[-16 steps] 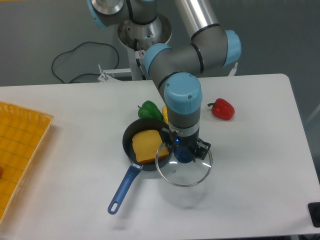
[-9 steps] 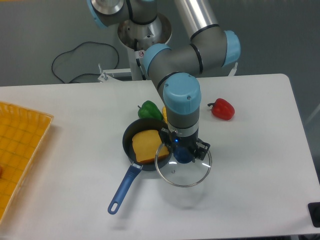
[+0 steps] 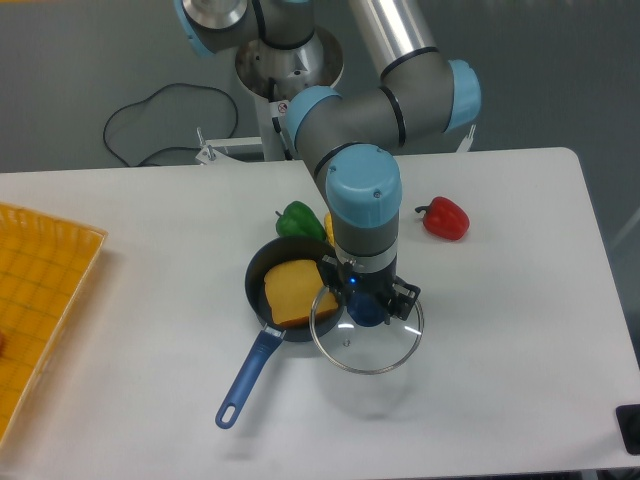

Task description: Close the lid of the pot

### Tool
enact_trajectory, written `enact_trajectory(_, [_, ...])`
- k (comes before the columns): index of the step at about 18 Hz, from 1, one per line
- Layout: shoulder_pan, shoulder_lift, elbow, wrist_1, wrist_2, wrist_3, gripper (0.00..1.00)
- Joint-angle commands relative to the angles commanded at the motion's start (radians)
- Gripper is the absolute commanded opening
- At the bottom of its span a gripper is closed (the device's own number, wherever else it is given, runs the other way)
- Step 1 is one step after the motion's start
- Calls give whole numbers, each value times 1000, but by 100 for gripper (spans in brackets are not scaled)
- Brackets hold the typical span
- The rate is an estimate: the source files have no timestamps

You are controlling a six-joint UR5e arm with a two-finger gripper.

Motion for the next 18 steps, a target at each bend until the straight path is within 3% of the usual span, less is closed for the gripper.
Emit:
enact_trajectory(12, [-23,31,-11,-31,0,-48,56])
enact_trajectory(18, [-35,68,-96,-18,0,-55,56])
